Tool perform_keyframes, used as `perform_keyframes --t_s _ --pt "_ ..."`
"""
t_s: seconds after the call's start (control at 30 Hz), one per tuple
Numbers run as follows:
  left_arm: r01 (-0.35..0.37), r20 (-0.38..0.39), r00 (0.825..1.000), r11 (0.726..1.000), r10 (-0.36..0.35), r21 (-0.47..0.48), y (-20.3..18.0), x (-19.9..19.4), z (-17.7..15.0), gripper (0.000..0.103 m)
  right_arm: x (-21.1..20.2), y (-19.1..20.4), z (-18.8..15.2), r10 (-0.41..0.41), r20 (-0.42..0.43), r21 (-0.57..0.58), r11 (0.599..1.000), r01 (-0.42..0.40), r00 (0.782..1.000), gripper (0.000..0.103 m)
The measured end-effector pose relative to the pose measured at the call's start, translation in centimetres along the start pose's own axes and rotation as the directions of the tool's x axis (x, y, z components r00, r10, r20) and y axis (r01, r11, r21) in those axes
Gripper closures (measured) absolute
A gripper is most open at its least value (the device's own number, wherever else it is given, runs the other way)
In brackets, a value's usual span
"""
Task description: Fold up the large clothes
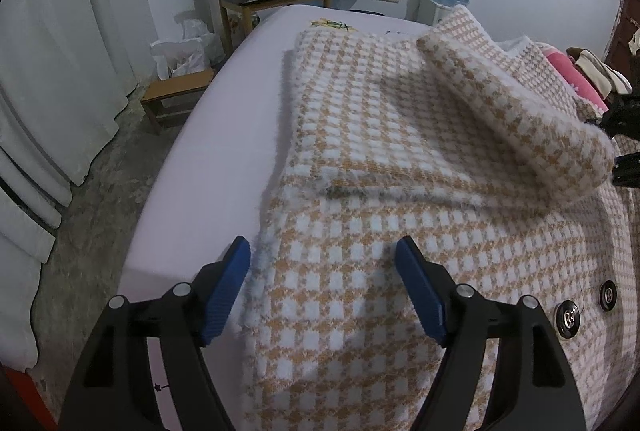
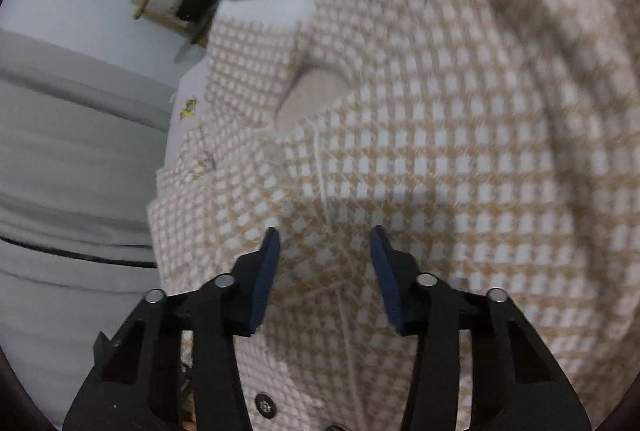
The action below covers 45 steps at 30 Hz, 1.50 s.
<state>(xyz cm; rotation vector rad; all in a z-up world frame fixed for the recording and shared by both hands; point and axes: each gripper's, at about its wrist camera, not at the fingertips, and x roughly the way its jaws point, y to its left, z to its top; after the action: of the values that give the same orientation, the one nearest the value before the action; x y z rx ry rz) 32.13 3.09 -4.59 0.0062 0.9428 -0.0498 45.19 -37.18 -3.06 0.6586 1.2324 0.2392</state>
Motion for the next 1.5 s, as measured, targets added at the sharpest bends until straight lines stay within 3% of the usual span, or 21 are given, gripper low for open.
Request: perform_keyframes --t_s 0.17,0.3,0.4,0.53,0.67,0.8,0.93,0.97,1.07,1.1,1.2,1.3,1.43,1.5 --pt "0.005 0.008 1.0 1.0 -0.005 -0.001 0.1 0.0 0.0 0.029 0.8 1.9 -1.0 -0.058 0.028 -0.049 0.997 0.059 0.998 0.093" --pt "0.008 0.006 1.0 1.0 -0.007 -0.002 0.2 0.0 0.0 0.029 -1.1 4.5 -1.3 -0.078 0.152 -0.127 0.987 0.098 0.985 0.097" --pt "0.005 0.005 1.0 1.0 -0.005 -0.001 0.1 0.1 0.0 0.029 -4.8 6.1 -1.2 -0.084 0.28 -0.173 0.975 0.136 0.956 0.097" --pt "0.004 0.004 1.0 1.0 -0.004 -0.001 0.1 0.1 0.0 0.029 -9.6 6.1 -1.7 -0.163 0.447 -0.166 0.951 0.26 0.88 0.097" --pt "0.003 0.003 1.0 1.0 -0.003 -0.001 0.1 0.1 0.0 0.029 -10.2 3.4 -1.9 -0.225 0.458 -0.107 0.946 0.305 0.86 0.098" --pt "0.0 0.0 1.0 1.0 0.0 0.001 0.1 0.1 0.0 0.029 -9.1 -0.6 -2.7 -0.32 0.416 -0.071 0.922 0.381 0.851 0.099" --pt "0.0 -0.004 1.0 1.0 0.0 0.002 0.1 0.1 0.0 0.029 -7.0 -2.0 -2.7 -0.379 0.381 -0.076 0.896 0.437 0.843 0.099" --pt "0.0 -0.004 1.0 1.0 0.0 0.003 0.1 0.1 0.1 0.029 -6.6 -2.0 -2.9 -0.402 0.377 -0.085 0.882 0.463 0.835 0.098" --pt "0.007 -0.01 1.0 1.0 -0.007 0.01 0.2 -0.1 0.0 0.029 -7.0 -1.8 -3.3 -0.47 0.409 -0.086 0.833 0.546 0.782 0.091" --pt "0.014 -0.015 1.0 1.0 -0.014 0.011 0.4 -0.2 0.0 0.029 -7.6 -1.7 -3.5 -0.468 0.421 -0.085 0.832 0.547 0.777 0.088" --pt "0.043 0.014 0.999 0.999 -0.043 0.017 0.9 -1.6 0.0 0.029 -8.9 0.1 -3.8 -0.417 0.472 -0.13 0.838 0.529 0.777 0.073" --pt "0.061 0.07 0.995 0.997 -0.064 0.042 1.2 -3.7 0.3 0.029 -8.2 1.9 -3.7 -0.336 0.475 -0.22 0.85 0.479 0.813 0.058" --pt "0.112 0.106 0.987 0.992 -0.118 0.061 1.0 -6.0 1.7 0.029 -4.2 4.5 -3.9 -0.262 0.42 -0.365 0.828 0.426 0.869 0.052" --pt "0.135 0.112 0.983 0.988 -0.142 0.072 0.6 -6.4 2.6 0.029 -2.1 4.1 -3.5 -0.263 0.371 -0.38 0.832 0.404 0.891 0.051"
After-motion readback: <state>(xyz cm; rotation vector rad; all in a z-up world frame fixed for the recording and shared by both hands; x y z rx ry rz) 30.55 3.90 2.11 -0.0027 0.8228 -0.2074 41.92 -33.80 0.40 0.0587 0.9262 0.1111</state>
